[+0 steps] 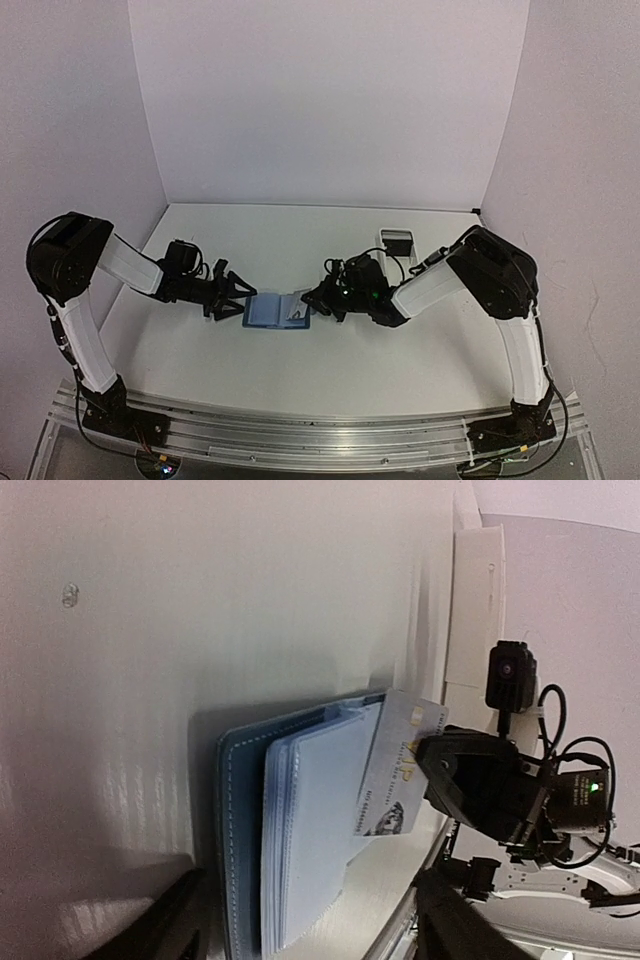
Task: Put the credit cards into the card holder
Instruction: Insert the credit card into the card holder.
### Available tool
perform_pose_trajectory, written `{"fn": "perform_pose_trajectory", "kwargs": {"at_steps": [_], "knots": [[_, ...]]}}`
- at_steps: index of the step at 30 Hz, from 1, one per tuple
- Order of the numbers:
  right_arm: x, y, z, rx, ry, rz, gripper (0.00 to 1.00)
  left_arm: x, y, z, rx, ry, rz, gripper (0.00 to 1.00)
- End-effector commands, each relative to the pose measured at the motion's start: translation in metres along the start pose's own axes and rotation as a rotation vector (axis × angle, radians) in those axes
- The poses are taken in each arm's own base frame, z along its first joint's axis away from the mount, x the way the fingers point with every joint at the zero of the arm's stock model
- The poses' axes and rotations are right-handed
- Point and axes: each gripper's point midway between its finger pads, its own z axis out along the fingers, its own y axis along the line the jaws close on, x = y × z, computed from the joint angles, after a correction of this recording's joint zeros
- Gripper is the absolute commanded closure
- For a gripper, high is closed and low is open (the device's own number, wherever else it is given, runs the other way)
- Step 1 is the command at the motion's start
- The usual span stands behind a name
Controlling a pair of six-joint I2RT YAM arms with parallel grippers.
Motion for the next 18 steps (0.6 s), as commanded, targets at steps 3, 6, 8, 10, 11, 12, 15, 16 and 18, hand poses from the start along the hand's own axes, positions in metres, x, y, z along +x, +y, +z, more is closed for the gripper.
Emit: {"fn": "perform_pose_trajectory", "kwargs": {"at_steps": [3, 6, 8, 10, 11, 12, 15, 16, 18], "knots": [[0.004, -0.005, 0.007, -0.046, 0.016, 0.032, 1.0, 0.021, 0.032, 0.013, -0.028, 0.06, -0.068, 0.49], [0.007, -0.001, 0.007, -0.063, 0.033, 0.01, 1.0, 0.02, 0.03, 0.014, -0.007, 0.055, -0.051, 0.63], [0.011, 0.002, 0.008, -0.08, 0.059, 0.012, 1.0, 0.021, 0.032, 0.014, -0.006, 0.055, -0.057, 0.69], [0.012, 0.004, 0.004, -0.099, 0.058, 0.02, 1.0, 0.023, 0.034, 0.015, -0.007, 0.06, -0.063, 0.77], [0.011, 0.008, 0.002, -0.111, 0.058, 0.015, 1.0, 0.023, 0.035, 0.015, -0.008, 0.061, -0.062, 0.82], [0.009, 0.012, -0.001, -0.124, 0.058, 0.009, 1.0, 0.023, 0.035, 0.016, -0.011, 0.061, -0.061, 0.88], [0.0, 0.033, -0.009, -0.177, 0.048, -0.027, 1.0, 0.022, 0.042, 0.017, -0.041, 0.06, -0.072, 1.0], [-0.003, 0.039, -0.012, -0.192, 0.041, -0.039, 1.0, 0.022, 0.045, 0.017, -0.052, 0.058, -0.075, 1.0], [-0.011, 0.049, -0.016, -0.214, 0.012, -0.057, 1.0, 0.023, 0.05, 0.017, -0.071, 0.057, -0.078, 1.0]]}}
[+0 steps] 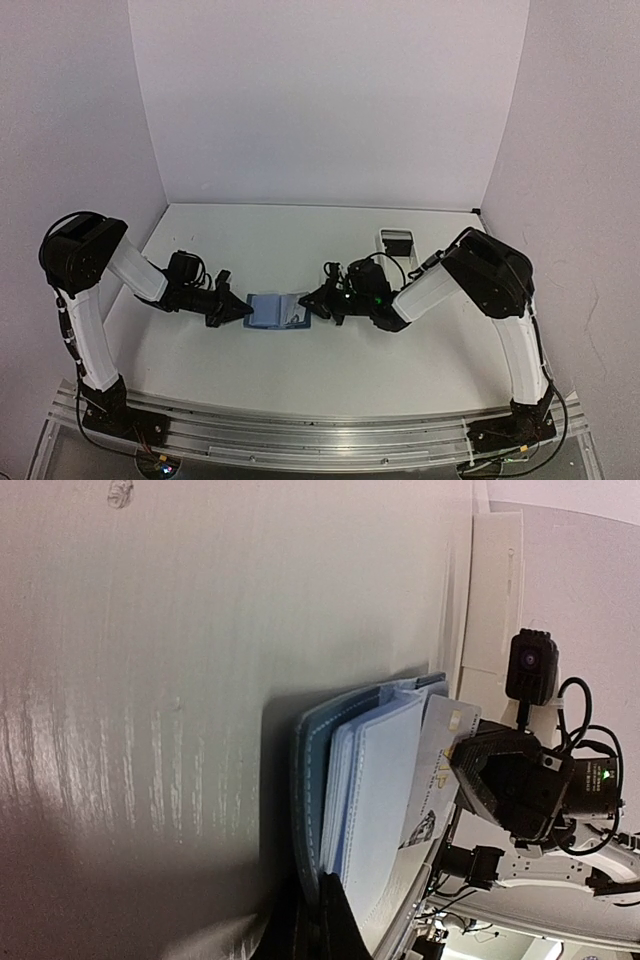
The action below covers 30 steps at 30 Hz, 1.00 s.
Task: Put the credit cards into the card holder
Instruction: Insert the credit card into the card holder.
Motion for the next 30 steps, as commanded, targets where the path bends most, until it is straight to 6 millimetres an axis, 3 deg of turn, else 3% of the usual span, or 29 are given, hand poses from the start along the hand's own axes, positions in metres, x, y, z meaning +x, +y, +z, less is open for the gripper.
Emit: {"fn": "perform_pose_trajectory", "kwargs": {"at_steps": [1, 13, 16, 30], "knots": [[-0.022, 0.051, -0.014, -0.135, -0.057, -0.072, 1.0, 0.008, 0.032, 0.004, -0.106, 0.007, -0.056, 1.0], [-0.029, 0.051, 0.008, -0.228, -0.104, -0.019, 1.0, 0.006, 0.039, 0.006, -0.13, 0.005, -0.061, 1.0], [-0.024, 0.041, 0.013, -0.209, -0.102, -0.003, 1.0, 0.006, 0.039, 0.006, -0.132, 0.005, -0.061, 1.0], [-0.024, 0.013, 0.005, -0.101, -0.149, -0.007, 1.0, 0.006, 0.041, 0.005, -0.14, 0.004, -0.069, 1.0]]}}
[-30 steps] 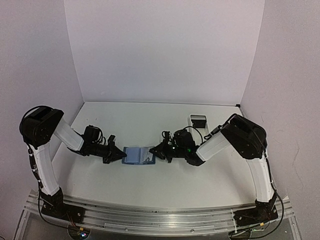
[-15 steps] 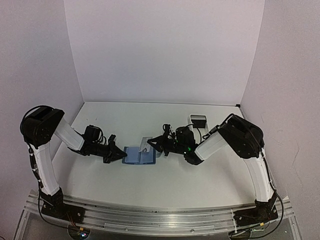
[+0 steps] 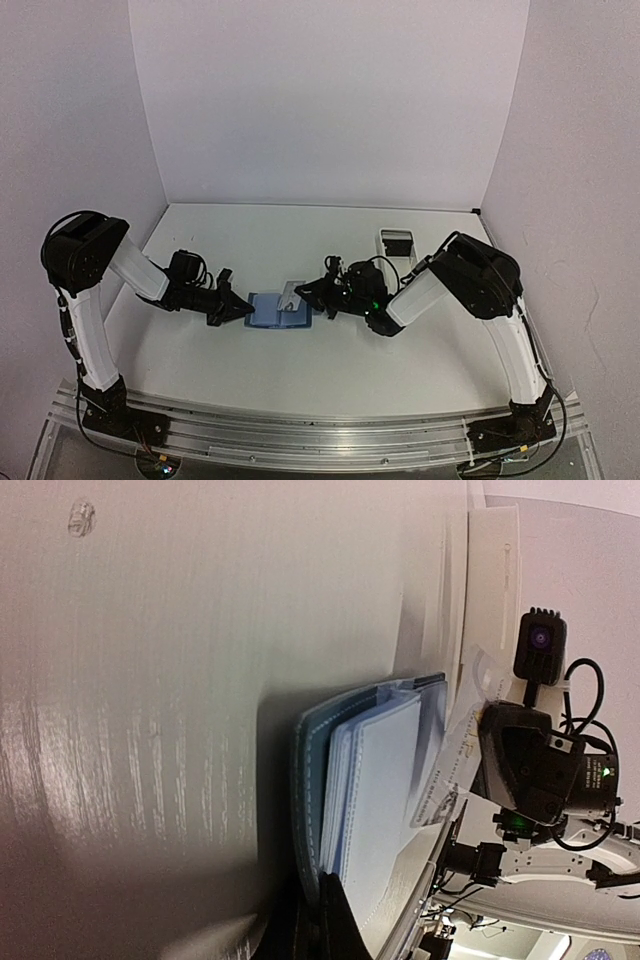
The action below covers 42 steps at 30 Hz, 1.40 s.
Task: Put the credit cards into the card holder
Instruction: Insert the credit card into the card holder.
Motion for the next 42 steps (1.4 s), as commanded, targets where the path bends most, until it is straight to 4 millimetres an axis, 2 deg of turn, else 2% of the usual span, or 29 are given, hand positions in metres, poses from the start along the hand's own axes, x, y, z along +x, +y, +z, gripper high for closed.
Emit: {"fn": "perform_pose_trajectory", "kwargs": {"at_steps": [1, 9, 20, 26, 34, 42], "knots": [[-0.003, -0.006, -0.008, 0.047, -0.041, -0.021, 1.0, 0.01, 0.042, 0.003, -0.142, 0.004, -0.096, 1.0], [0.003, -0.012, 0.001, 0.043, -0.012, -0.014, 1.0, 0.01, 0.042, 0.003, -0.141, 0.003, -0.094, 1.0], [0.0, 0.014, -0.001, -0.093, -0.022, -0.005, 1.0, 0.01, 0.042, 0.002, -0.141, 0.002, -0.093, 1.0], [0.003, -0.005, 0.0, -0.024, -0.026, 0.01, 1.0, 0.009, 0.042, 0.002, -0.142, -0.001, -0.091, 1.0], [0.009, -0.014, 0.005, 0.019, -0.018, -0.007, 1.0, 0.01, 0.043, 0.002, -0.143, 0.0, -0.095, 1.0], [0.012, -0.013, 0.013, 0.0, 0.005, -0.008, 1.0, 0.01, 0.043, 0.002, -0.142, 0.0, -0.095, 1.0]]}}
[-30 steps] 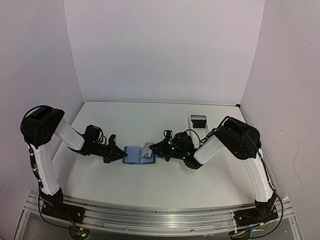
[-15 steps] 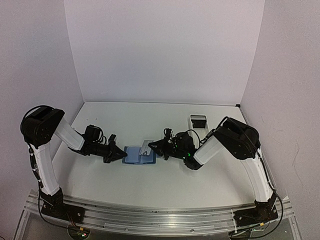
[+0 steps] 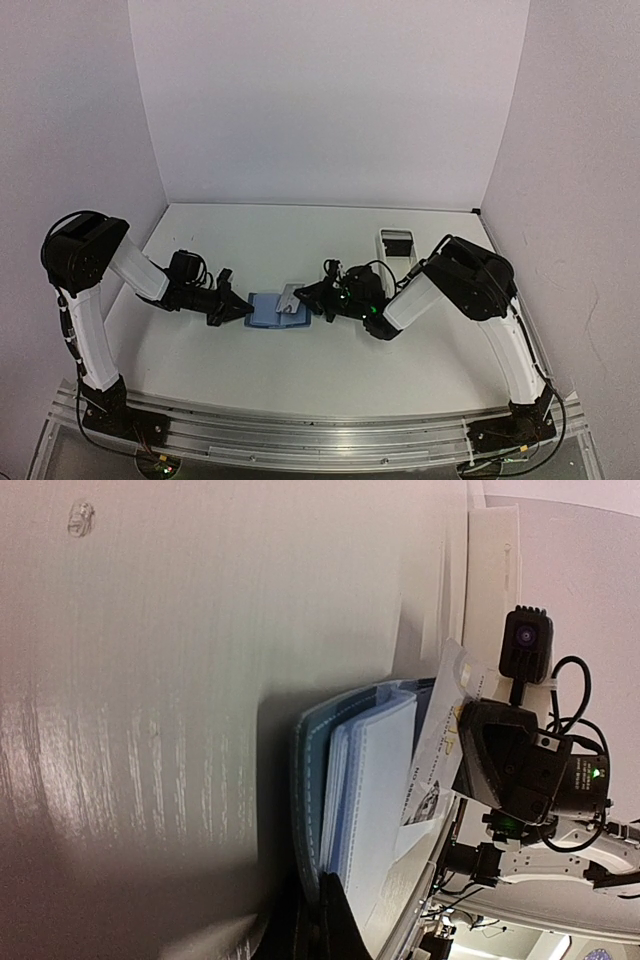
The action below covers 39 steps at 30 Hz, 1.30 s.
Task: Put the credit cards into the card holder
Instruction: Insert the credit card into the card holder.
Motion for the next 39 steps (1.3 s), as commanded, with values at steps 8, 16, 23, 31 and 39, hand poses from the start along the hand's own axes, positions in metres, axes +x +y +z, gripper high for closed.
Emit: {"fn": "perform_pose_trajectory", "kwargs": {"at_steps": [8, 16, 23, 31, 39], "knots": [[0.013, -0.008, 0.01, 0.01, 0.032, -0.006, 1.0, 0.009, 0.043, 0.002, -0.142, -0.002, -0.095, 1.0], [0.047, -0.017, 0.018, 0.025, 0.189, -0.008, 1.0, 0.007, 0.041, 0.003, -0.136, -0.006, -0.094, 1.0], [0.058, -0.027, 0.0, 0.067, 0.222, 0.039, 1.0, 0.007, 0.042, 0.003, -0.135, -0.006, -0.096, 1.0], [0.073, -0.032, -0.013, 0.107, 0.291, 0.119, 1.0, 0.007, 0.041, 0.002, -0.139, -0.007, -0.089, 1.0], [0.076, -0.043, -0.008, 0.129, 0.3, 0.175, 1.0, 0.007, 0.041, 0.002, -0.136, -0.009, -0.08, 1.0]]}}
